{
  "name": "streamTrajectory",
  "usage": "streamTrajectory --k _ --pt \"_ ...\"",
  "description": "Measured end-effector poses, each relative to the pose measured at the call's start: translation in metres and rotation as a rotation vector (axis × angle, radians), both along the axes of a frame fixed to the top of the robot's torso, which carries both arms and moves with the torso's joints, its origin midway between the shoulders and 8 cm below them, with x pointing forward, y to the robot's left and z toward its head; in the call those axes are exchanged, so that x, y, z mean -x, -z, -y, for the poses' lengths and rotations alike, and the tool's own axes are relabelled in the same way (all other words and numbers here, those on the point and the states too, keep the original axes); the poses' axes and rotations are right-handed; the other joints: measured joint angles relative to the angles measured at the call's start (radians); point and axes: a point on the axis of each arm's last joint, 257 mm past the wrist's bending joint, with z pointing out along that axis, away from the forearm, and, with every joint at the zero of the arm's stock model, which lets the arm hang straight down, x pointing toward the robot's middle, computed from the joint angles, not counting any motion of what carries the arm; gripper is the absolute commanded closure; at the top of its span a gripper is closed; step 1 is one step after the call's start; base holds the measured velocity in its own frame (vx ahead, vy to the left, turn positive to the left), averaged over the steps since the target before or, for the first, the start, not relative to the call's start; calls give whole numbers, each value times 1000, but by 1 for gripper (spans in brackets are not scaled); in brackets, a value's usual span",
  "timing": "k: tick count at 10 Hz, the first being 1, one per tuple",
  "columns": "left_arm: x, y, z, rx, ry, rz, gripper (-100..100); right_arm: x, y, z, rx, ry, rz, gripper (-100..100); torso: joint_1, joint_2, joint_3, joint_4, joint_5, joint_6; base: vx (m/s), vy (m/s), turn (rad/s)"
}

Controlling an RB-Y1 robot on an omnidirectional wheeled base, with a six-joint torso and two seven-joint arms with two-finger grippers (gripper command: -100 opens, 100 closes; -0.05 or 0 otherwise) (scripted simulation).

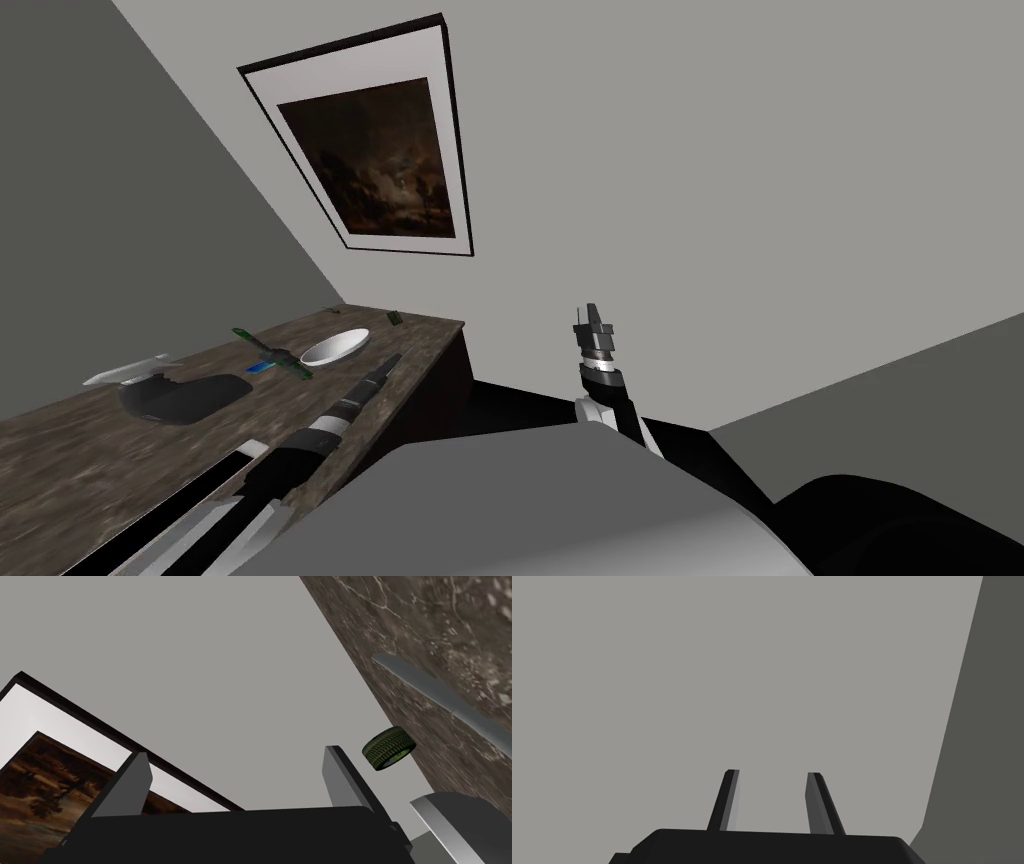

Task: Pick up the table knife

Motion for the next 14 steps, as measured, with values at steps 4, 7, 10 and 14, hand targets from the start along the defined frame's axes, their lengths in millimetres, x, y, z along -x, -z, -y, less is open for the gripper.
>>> streamTrajectory --k 4,7,10,14 --pt "19 37 -42 -108 -23 -129 -100 0 0 0 0 0 0 0 0 0 0 0 0 -1 -1 14 -139" --pt "30 56 -75 -200 -32 -220 -100 0 0 0 0 0 0 0 0 0 0 0 0 -1 -3 20 -143" --pt "44 69 -105 -294 -34 -305 -100 0 0 0 0 0 0 0 0 0 0 0 0 -1 -6 18 -130" --pt "71 84 -153 -452 -20 -442 -100 0 0 0 0 0 0 0 -1 0 0 0 0 0 -12 8 -219"
